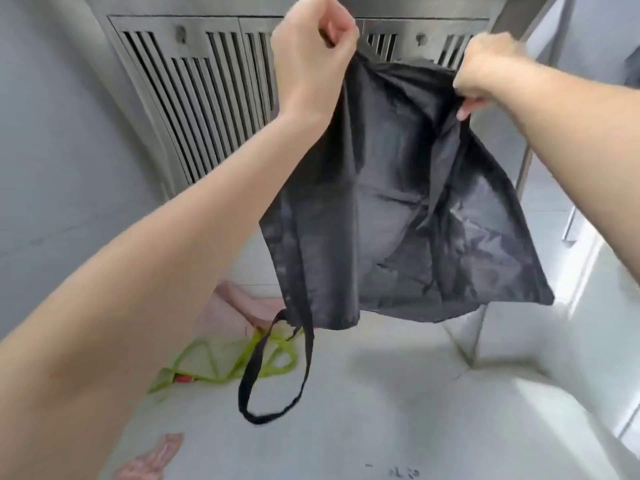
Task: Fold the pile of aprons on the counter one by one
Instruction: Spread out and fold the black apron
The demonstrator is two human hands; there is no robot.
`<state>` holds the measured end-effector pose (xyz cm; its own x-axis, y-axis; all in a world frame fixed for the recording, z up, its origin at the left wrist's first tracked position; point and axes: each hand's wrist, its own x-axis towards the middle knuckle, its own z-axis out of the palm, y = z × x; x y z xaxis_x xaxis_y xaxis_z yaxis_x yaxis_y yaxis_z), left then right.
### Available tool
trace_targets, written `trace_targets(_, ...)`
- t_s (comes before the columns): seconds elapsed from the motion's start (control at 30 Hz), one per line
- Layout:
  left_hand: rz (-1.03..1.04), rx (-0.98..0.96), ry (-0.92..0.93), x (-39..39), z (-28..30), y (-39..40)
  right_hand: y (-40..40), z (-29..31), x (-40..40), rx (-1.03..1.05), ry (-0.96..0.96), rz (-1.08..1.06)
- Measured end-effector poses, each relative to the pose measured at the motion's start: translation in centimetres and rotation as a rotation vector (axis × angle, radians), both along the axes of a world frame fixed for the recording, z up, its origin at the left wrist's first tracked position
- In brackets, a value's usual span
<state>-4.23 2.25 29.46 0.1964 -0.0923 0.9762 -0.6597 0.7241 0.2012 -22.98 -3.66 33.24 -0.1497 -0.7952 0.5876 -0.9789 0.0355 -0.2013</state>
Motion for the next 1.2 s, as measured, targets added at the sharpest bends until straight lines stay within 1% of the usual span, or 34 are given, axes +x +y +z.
trace_targets(0.07,0.049,-0.024,0.064,1.6,0.7,-0.1,-1.6,0.3,1.1,-0.189,-0.227,0.125)
trace_targets(0.1,0.076,-0.004,0.084,2.7,0.7,-0.5,-2.6,-0.4,2.2,-0.222,-0.277,0.171)
trace_targets(0.17,0.115,0.117,0.113,4.8,-1.3,-1.4,-4.5,-3.9,4.7,-0.175,-0.269,0.255)
trace_targets(0.23,0.178,0.312,0.161,7.2,-5.7,-3.1,-6.8,-9.5,7.8,-0.027,-0.237,0.35)
trace_targets(0.3,0.277,0.586,0.182,10.2,-12.2,-5.8,-9.7,-16.0,11.0,0.175,-0.222,0.429)
trace_targets(0.33,0.314,0.777,0.182,11.6,-15.7,-6.9,-11.0,-19.2,12.5,0.282,-0.189,0.481)
trace_targets(0.4,0.361,1.253,0.141,13.0,-22.3,-8.8,-14.0,-24.8,15.1,0.481,-0.064,0.581)
trace_targets(0.43,0.421,1.469,0.039,13.0,-25.6,-9.3,-15.2,-27.3,16.1,0.557,0.013,0.614)
trace_targets(0.47,0.515,1.6,-0.12,12.4,-28.4,-9.4,-15.9,-29.3,16.9,0.606,0.085,0.638)
trace_targets(0.5,0.612,1.617,-0.312,11.2,-30.9,-9.1,-16.0,-30.9,17.5,0.625,0.142,0.648)
trace_targets(0.53,0.642,1.578,-0.503,10.0,-33.5,-9.0,-16.2,-32.5,18.2,0.617,0.191,0.644)
trace_targets(0.57,0.577,1.551,-0.679,8.7,-36.0,-9.0,-16.0,-33.8,18.6,0.564,0.233,0.634)
trace_targets(0.6,0.444,1.574,-0.835,7.9,-38.4,-9.2,-15.7,-35.1,18.8,0.49,0.267,0.637)
trace_targets(0.63,0.293,1.645,-0.968,7.3,-40.6,-9.7,-15.0,-36.5,18.7,0.436,0.285,0.672)
trace_targets(0.67,0.169,1.738,-1.074,7.2,-42.8,-10.3,-14.1,-38.1,18.5,0.443,0.301,0.743)
trace_targets(0.7,0.092,1.836,-1.146,7.2,-44.5,-10.8,-12.9,-39.8,17.9,0.513,0.325,0.833)
trace_targets(0.73,0.059,1.917,-1.179,7.4,-46.1,-11.4,-11.9,-41.9,17.1,0.628,0.375,0.899)
trace_targets(0.77,0.044,1.985,-1.178,7.6,-47.3,-12.0,-11.0,-44.1,16.0,0.781,0.429,0.912)
trace_targets(0.8,0.032,2.034,-1.161,7.7,-48.3,-12.5,-10.4,-46.1,14.5,0.945,0.475,0.862)
trace_targets(0.87,0.011,2.059,-1.122,8.2,-49.1,-13.2,-10.6,-49.3,11.3,1.263,0.521,0.657)
trace_targets(0.9,-0.009,2.056,-1.113,8.4,-49.5,-13.8,-11.1,-50.6,9.8,1.395,0.525,0.562)
trace_targets(0.93,-0.018,2.05,-1.11,8.6,-49.7,-14.3,-11.8,-51.7,8.5,1.478,0.511,0.499)
trace_targets(1.0,0.002,2.012,-1.114,8.5,-49.8,-15.4,-13.2,-53.0,6.8,1.528,0.474,0.436)
trace_targets(1.07,0.079,1.922,-1.134,7.5,-49.9,-16.5,-15.0,-53.7,6.1,1.516,0.431,0.4)
trace_targets(1.13,0.154,1.765,-1.129,6.3,-49.9,-16.7,-16.8,-53.7,6.1,1.5,0.384,0.361)
trace_targets(1.2,0.115,1.607,-1.119,5.9,-49.6,-15.5,-18.4,-53.3,6.2,1.481,0.364,0.352)
